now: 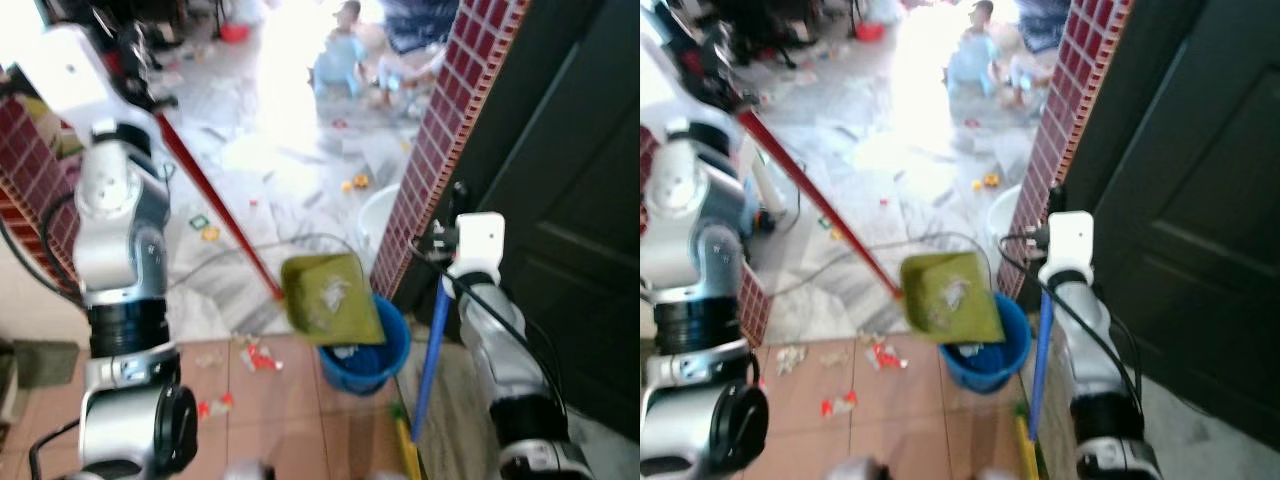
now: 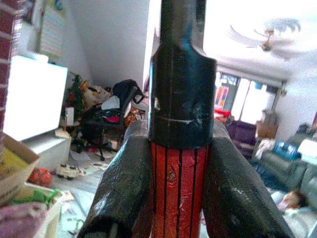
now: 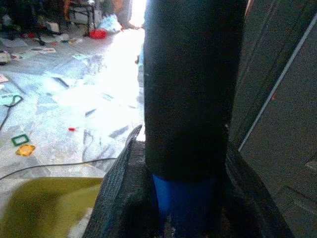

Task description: Sweep floor

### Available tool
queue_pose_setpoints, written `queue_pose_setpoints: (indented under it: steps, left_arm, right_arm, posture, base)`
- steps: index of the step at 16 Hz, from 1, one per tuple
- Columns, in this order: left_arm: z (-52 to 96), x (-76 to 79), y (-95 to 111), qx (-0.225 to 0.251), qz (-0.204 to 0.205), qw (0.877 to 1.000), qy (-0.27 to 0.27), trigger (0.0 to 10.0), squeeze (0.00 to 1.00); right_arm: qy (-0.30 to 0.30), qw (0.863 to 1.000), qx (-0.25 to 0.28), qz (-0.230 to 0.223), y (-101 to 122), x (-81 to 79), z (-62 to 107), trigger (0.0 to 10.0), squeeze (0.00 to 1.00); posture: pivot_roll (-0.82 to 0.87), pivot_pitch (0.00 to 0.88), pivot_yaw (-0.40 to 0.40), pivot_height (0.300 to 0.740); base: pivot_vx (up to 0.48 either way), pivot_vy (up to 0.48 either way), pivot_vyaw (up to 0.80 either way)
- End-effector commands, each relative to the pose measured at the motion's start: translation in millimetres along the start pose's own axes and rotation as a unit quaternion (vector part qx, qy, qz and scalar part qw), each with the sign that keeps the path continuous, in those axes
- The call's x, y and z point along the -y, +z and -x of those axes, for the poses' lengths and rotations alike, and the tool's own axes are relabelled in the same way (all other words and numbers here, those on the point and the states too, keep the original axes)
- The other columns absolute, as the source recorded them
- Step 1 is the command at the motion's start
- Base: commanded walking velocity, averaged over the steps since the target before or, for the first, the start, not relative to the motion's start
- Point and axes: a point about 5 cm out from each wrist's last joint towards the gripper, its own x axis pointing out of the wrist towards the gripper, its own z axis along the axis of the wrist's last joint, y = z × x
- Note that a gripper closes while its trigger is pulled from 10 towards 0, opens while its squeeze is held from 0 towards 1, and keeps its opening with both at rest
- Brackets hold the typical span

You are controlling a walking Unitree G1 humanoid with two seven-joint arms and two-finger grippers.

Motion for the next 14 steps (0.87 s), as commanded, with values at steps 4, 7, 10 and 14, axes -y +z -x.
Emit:
queue_pose_setpoints:
  steps: [4, 7, 10, 14]
  left_arm:
    - [-2.0, 14.8, 16, 0.042, 0.002, 0.999, -0.019, 10.0, 0.00]
    - [2.7, 20.2, 8, 0.027, 0.001, 0.999, -0.030, 10.0, 0.00]
    - [9.5, 32.8, -4, 0.030, -0.034, 0.996, -0.076, 10.0, 0.00]
    - [23.7, 59.2, -22, 0.016, -0.035, 0.990, -0.134, 10.0, 0.00]
  right_arm:
    - [-0.020, 1.000, 0.012, 0.014, 5, 14.0, 0.9, 10.0, 0.00]
    - [-0.019, 1.000, 0.011, 0.015, 5, 13.4, 0.7, 10.0, 0.00]
    - [-0.019, 1.000, 0.011, 0.014, 5, 13.4, 0.4, 10.0, 0.00]
    - [-0.020, 1.000, 0.011, 0.014, 5, 13.5, 0.4, 10.0, 0.00]
  posture:
    - [-0.12, 0.000, -0.007, 0.740]
    - [-0.12, 0.000, -0.007, 0.740]
    - [-0.12, 0.000, -0.006, 0.740]
    - [-0.13, 0.000, -0.006, 0.740]
  base:
    - [0.168, 0.000, 0.00]
    - [0.000, 0.000, 0.00]
    - [0.000, 0.000, 0.00]
    - [0.000, 0.000, 0.00]
